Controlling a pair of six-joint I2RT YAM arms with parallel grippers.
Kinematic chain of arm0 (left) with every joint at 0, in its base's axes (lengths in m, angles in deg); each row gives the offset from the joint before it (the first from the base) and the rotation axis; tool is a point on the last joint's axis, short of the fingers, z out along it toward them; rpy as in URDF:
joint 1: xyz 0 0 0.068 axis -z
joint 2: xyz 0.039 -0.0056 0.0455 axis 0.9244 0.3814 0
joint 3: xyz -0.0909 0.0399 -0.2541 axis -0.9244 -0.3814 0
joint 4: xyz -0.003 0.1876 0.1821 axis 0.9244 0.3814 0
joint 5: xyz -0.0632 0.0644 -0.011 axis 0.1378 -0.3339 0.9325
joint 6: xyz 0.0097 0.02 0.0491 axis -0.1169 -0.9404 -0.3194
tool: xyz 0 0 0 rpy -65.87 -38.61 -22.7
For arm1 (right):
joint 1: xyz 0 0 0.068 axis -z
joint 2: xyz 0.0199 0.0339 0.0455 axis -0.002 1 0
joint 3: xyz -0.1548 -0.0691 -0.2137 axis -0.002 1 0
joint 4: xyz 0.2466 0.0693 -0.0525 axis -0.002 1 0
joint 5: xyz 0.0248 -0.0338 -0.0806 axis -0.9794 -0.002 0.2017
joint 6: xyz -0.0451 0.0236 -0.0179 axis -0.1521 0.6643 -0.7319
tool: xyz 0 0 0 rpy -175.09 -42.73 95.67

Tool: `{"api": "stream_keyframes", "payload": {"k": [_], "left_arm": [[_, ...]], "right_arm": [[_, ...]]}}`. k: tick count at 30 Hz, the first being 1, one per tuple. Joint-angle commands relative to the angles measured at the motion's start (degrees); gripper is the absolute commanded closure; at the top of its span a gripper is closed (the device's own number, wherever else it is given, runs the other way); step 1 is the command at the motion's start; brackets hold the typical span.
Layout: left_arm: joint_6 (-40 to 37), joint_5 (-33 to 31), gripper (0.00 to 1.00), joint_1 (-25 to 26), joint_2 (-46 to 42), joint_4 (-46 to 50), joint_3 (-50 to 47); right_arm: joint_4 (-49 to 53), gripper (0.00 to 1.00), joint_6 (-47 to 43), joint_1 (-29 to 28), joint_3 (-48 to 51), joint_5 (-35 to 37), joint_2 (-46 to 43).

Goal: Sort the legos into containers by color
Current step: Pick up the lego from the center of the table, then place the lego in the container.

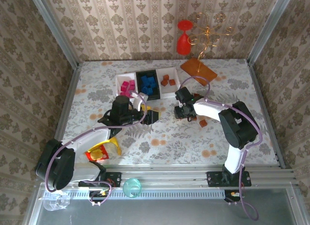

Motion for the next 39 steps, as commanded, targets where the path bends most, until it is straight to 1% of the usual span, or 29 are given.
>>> {"api": "stream_keyframes", "payload": {"k": [1,3,8,10,13,17,21,26,29,31,35,39], "left_arm": [[-1.8,-0.6,0.12,-0.3,-1.1,0.1,1.7],[-1.7,-1.4,0.12,-0.4,-1.3,0.5,1.6],[-1.1,-5.8,0.12,-1.6,-2.6,3.1,1.4],[0.0,-6.9,0.12,-2.9,-3.1,3.5,0.9],[2.1,-6.9,0.12,-5.2,-3.8,3.1,-0.2],[2.7,-6.6,0.12,-6.5,-5.5,3.4,-0.9],[2.3,-6.5,0.12,-6.5,-7.1,4.8,-0.6],[2.2,-6.3,0.12,-6.5,-8.7,6.7,0.1],[2.5,-6.3,0.12,-6.4,-9.0,8.1,0.9],[2.4,-6.1,0.12,-6.4,-8.9,9.2,1.6],[2.1,-5.4,0.12,-6.2,-7.9,10.4,3.3],[1.2,-4.8,0.12,-5.2,-6.0,10.5,5.2]], "right_arm": [[2.2,0.65,-1.2,-0.6,-0.6,0.3,-0.2],[1.2,0.68,-1.2,-0.6,-0.6,-1.4,-1.7],[-4.7,0.69,-0.6,-0.5,-1.0,-5.3,-6.1],[-7.8,0.69,-0.2,-0.5,-2.1,-5.4,-6.7],[-11.7,0.68,0.4,-0.3,-5.0,-3.3,-5.6],[-14.6,0.67,0.9,0.4,-11.5,-1.1,-0.5],[-15.0,0.67,1.5,1.5,-20.1,1.0,7.2],[-12.4,0.67,1.6,2.8,-29.5,3.2,15.7],[-10.4,0.66,1.0,3.1,-33.5,4.2,19.1],[-9.5,0.64,0.2,3.2,-35.0,4.0,20.2],[-8.9,0.54,-0.5,3.6,-34.7,1.7,18.3],[-11.5,0.50,-1.2,3.6,-29.1,-0.2,10.8]]}}
